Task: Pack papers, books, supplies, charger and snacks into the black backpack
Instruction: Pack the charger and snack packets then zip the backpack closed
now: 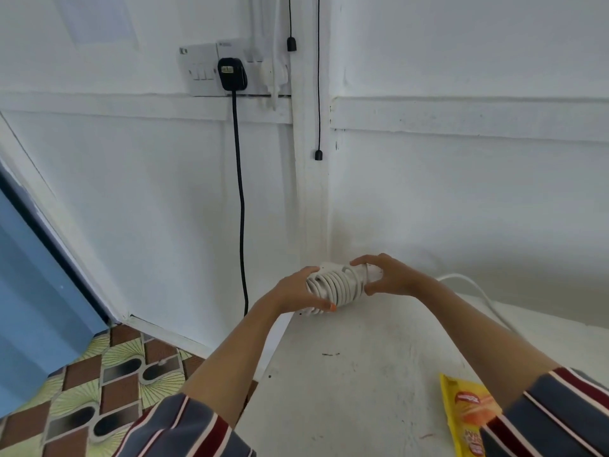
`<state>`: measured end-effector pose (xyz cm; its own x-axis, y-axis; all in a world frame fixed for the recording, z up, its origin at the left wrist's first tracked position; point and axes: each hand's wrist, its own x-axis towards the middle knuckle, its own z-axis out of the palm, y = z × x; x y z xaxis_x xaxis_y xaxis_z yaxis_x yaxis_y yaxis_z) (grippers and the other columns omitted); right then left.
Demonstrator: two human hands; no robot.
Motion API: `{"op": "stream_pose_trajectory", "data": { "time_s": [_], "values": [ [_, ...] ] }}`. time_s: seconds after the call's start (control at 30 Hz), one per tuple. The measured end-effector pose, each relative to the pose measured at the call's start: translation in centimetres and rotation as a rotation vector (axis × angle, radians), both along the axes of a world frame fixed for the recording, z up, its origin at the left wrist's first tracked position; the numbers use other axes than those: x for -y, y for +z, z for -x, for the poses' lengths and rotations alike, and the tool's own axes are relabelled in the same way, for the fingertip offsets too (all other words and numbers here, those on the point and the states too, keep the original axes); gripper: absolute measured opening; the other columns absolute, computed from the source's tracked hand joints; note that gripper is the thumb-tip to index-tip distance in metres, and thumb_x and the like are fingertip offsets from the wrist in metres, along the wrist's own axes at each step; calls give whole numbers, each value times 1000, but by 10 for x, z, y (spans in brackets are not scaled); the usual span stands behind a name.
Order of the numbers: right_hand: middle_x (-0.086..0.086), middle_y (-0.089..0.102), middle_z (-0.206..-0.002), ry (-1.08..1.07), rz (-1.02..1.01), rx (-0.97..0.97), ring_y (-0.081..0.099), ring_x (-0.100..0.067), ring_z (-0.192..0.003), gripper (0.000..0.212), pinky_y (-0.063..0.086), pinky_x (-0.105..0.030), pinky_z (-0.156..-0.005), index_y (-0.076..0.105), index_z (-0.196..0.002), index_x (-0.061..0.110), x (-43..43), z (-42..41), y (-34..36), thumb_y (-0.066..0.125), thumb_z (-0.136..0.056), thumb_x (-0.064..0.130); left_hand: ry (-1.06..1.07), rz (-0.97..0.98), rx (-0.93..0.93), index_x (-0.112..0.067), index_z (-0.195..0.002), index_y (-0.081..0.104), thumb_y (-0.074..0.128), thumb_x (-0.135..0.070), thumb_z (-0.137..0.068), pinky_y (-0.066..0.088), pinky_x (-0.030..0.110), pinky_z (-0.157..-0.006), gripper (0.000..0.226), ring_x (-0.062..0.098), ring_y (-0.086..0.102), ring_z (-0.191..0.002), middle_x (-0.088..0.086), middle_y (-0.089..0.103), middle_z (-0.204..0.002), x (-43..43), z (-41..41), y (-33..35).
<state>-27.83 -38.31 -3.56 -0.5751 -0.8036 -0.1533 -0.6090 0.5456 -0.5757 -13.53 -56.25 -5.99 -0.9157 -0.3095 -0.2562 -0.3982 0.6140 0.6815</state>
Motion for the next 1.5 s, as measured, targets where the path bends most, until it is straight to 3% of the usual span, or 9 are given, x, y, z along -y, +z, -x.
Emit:
{"op": "stream_pose_trajectory", "data": {
  "time_s": [0.07, 0.2, 0.33, 0.47, 0.57, 0.83, 1.0, 1.23, 1.5],
  "values": [
    [-4, 47, -116, -1, 25, 12, 46, -23, -113, 59, 45, -40, -96, 50, -109, 56, -3, -1, -2, 73, -60, 30, -2, -20, -40, -30, -137, 37, 77, -54, -42, 44, 40, -101, 106, 16, 49, -117, -8, 50, -129, -1, -4, 0],
    [-6, 41, -116, -13, 46, -23, 40, -19, -110, 62, 41, -34, -97, 50, -124, 40, -14, -8, 5, 74, -71, 19, -60, -3, -147, -28, -132, 45, 76, -41, -49, 45, 33, -97, 89, 12, 52, -109, -10, 54, -120, -7, -10, 5],
    [-4, 35, -117, 2, 45, -33, 37, -18, -108, 69, 36, -26, -91, 43, -134, 39, -30, -17, 22, 73, -75, 19, -79, 76, -266, -30, -134, 45, 74, -48, -49, 44, 29, -95, 91, 9, 50, -108, -10, 55, -122, -16, -16, 18],
    [-1, 33, -125, 60, 2, -115, 29, -20, -118, 76, 31, -36, -103, 30, -142, 37, -44, -29, 42, 71, -79, 29, -100, 149, -348, -34, -126, 50, 71, -55, -46, 42, 23, -82, 85, 10, 52, -101, -11, 57, -112, -27, -22, 33],
    [3, 37, -137, 99, -11, -200, 26, -21, -127, 73, 24, -42, -110, 30, -143, 35, -56, -40, 58, 68, -81, 37, -135, 181, -398, -38, -122, 50, 69, -59, -44, 44, 23, -81, 84, 10, 53, -99, -9, 59, -111, -37, -25, 44],
    [14, 39, -143, 158, -148, -459, 26, -16, -125, 88, 16, -38, -102, 16, -147, 39, -83, -61, 101, 71, -77, 40, -167, 172, -502, -43, -117, 48, 71, -56, -47, 49, 26, -79, 75, 8, 55, -96, -9, 60, -108, -55, -34, 69],
    [10, 49, -134, 109, -37, -469, 36, -10, -111, 91, 18, -33, -95, 30, -142, 35, -87, -63, 104, 79, -66, 43, -204, 187, -538, -38, -118, 50, 74, -52, -48, 50, 28, -80, 76, 12, 55, -97, -5, 60, -108, -65, -43, 81],
    [6, 43, -144, 79, 195, -315, 34, -17, -134, 93, 18, -41, -115, 34, -142, 33, -87, -73, 96, 84, -63, 31, -185, 215, -591, -28, -122, 53, 87, -23, -55, 50, 33, -82, 75, 15, 53, -99, -1, 58, -111, -68, -47, 95],
    [1, 54, -133, 102, 267, -582, 50, -24, -109, 91, 31, -37, -98, 33, -144, 23, -88, -79, 76, 78, -68, 45, -261, 306, -553, -28, -125, 45, 86, -25, -56, 49, 38, -88, 80, 15, 46, -106, -1, 48, -118, -69, -51, 95]
  ]
}}
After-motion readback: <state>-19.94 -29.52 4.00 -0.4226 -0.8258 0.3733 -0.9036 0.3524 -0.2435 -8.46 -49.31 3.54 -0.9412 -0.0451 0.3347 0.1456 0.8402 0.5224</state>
